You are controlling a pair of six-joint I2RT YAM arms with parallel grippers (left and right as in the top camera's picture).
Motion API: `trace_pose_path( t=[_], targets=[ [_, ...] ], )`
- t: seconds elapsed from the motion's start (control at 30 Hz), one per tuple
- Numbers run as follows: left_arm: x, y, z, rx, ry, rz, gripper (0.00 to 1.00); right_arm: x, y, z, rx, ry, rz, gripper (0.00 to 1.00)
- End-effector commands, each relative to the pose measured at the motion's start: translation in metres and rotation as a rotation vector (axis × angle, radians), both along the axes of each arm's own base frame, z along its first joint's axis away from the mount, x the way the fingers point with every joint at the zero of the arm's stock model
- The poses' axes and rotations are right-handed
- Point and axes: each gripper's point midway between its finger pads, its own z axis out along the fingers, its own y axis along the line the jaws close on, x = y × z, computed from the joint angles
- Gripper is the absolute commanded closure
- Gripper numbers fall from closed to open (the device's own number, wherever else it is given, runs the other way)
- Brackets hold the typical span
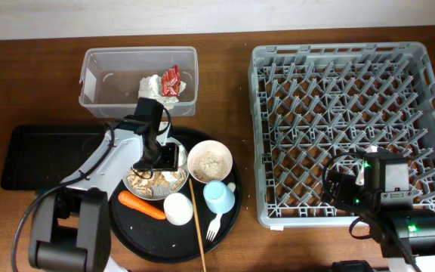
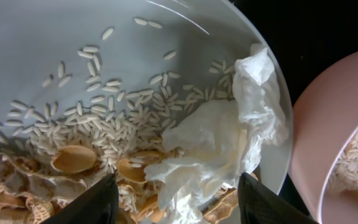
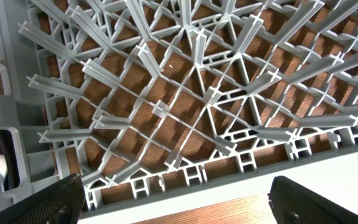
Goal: Sort waste into correct bins and load items into the dishwasher rack
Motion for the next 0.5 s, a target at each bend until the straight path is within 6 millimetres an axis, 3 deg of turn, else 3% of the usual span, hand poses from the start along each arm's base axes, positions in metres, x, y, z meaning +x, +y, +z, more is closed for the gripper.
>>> trace_pose_path(
  t=[0.0, 0.03, 0.07, 0.1, 0.2, 0.3, 0.37, 0.47],
  targets=[
    [0.000, -0.014, -0.011, -0.021, 0.005, -0.036, 0.43, 0.002, -0.001, 0.005, -0.005, -0.016, -0.012, 0.02],
    [-0.002, -0.017, -0.013, -0.019, 0.012, -0.048, 0.51, 0.002, -0.001, 0.005, -0.004, -0.016, -0.011, 0.02],
    [-0.004, -0.019, -0.015, -0.018, 0.019, -0.055, 0.71, 0.002, -0.001, 0.005, -0.004, -0.016, -0.011, 0.02],
    [-0.002, -0.020, -0.013, -0.018, 0.014, -0.056, 0.98, 0.002, -0.001, 0.005, -0.004, -0.016, -0.011, 0.02],
    [0.012, -0.016, 0.010, 0.016, -0.021, -0.050, 1.00, 0.002, -0.001, 0.005, -0.005, -0.016, -0.012, 0.02],
    [0.034, -0.015, 0.071, 0.023, -0.138, -0.043, 0.99, 0.002, -0.001, 0.005, -0.005, -0.016, -0.011, 0.02],
    [0.042, -0.015, 0.099, 0.011, -0.215, -0.036, 0.99, 0.002, -0.001, 0.005, -0.005, -0.016, -0.011, 0.02],
    [0.088, -0.001, 0.138, 0.022, -0.407, 0.024, 0.99, 0.002, -0.001, 0.005, -0.005, -0.016, -0.011, 0.02]
  ],
)
